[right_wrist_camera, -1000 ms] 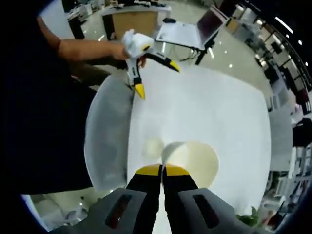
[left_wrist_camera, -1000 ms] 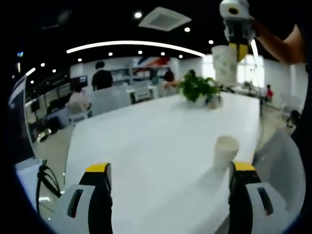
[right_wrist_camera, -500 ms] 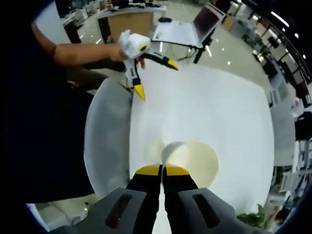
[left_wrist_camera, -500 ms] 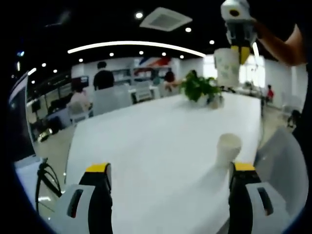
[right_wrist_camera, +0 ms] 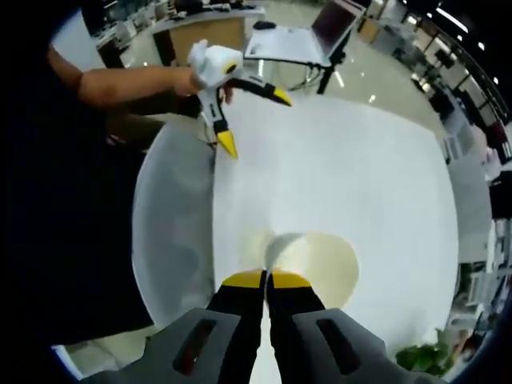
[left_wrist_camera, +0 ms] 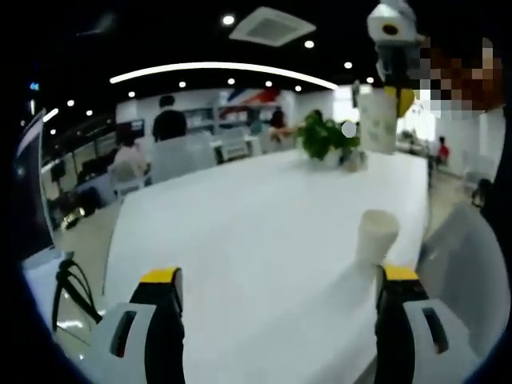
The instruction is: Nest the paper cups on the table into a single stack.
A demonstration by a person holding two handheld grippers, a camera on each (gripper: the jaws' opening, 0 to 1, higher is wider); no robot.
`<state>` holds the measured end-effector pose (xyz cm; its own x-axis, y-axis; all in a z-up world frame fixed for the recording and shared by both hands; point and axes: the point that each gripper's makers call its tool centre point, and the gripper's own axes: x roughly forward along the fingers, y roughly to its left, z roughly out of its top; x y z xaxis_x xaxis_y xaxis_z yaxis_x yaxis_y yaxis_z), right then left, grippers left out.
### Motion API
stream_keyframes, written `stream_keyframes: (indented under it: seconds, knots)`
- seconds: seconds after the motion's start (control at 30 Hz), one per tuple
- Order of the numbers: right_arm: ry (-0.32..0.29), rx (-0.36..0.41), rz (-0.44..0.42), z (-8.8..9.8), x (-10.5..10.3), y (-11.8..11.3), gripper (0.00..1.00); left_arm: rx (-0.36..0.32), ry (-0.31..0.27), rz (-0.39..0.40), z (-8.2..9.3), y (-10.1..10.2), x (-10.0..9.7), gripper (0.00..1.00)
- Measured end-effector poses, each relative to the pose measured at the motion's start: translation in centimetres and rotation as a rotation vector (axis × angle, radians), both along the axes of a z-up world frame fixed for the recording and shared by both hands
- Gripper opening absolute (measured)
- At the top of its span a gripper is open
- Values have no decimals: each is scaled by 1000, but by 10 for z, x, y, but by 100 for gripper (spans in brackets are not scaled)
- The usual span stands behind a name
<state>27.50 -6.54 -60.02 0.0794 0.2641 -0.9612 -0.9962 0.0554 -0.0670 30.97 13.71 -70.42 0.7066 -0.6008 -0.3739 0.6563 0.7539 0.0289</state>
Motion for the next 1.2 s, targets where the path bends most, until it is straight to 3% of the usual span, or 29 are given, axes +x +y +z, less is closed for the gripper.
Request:
stream_keyframes:
  seconds: [0.5, 1.2]
  knots:
    - [45, -12, -34, -33, -10, -3, 0, -23, 3, 5, -4, -2, -2, 99]
    - [47, -14, -52, -64, -12, 4, 0, -30, 20, 19, -11, -1, -4, 99]
